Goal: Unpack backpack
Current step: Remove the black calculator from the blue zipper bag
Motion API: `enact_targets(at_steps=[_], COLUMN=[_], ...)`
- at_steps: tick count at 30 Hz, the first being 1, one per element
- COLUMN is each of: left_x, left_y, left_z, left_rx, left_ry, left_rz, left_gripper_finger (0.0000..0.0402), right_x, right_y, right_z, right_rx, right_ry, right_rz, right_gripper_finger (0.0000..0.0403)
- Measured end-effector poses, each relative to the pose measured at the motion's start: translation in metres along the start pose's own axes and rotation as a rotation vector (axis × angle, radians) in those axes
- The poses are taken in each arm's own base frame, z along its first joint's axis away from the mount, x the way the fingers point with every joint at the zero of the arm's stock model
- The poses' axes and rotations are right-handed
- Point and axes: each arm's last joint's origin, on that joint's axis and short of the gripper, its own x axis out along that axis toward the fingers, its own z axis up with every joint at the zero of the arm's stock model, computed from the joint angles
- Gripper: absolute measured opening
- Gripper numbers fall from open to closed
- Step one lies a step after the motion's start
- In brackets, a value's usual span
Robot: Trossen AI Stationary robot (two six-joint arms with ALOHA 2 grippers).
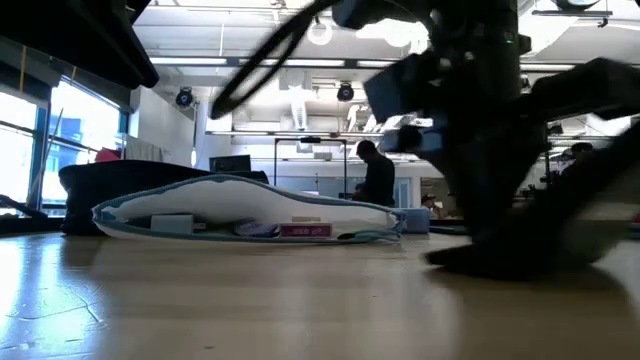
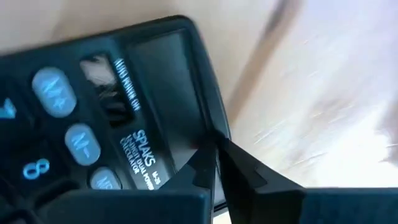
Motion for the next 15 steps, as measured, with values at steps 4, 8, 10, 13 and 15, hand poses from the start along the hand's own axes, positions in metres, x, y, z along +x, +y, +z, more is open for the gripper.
enact_targets(at_steps=[4,8,10,13,15], left_x=[0.000,0.000,0.000,0.000,0.001], left_y=[0.000,0.000,0.000,0.000,0.000], left_z=[0.000,0.000,0.000,0.000,0.000], left_rx=[-0.007,-0.006,-0.007,-0.008,-0.013], left_ry=[0.001,0.002,0.002,0.002,0.004], left_rz=[0.001,0.001,0.001,0.001,0.004], left_gripper_finger=[0.0065,0.0065,0.0065,0.0065,0.0065], right_x=[-0.002,-0.004,-0.006,-0.010,-0.015], right_y=[-0.001,0.003,0.007,0.013,0.018], right_z=[0.009,0.015,0.017,0.020,0.020], right_rx=[0.058,0.089,0.096,0.091,0.085], right_ry=[-0.098,-0.169,-0.199,-0.245,-0.264], right_rz=[-0.158,-0.261,-0.307,-0.366,-0.407], right_gripper_finger=[0.0007,0.0001,0.0001,0.0000,0.0000])
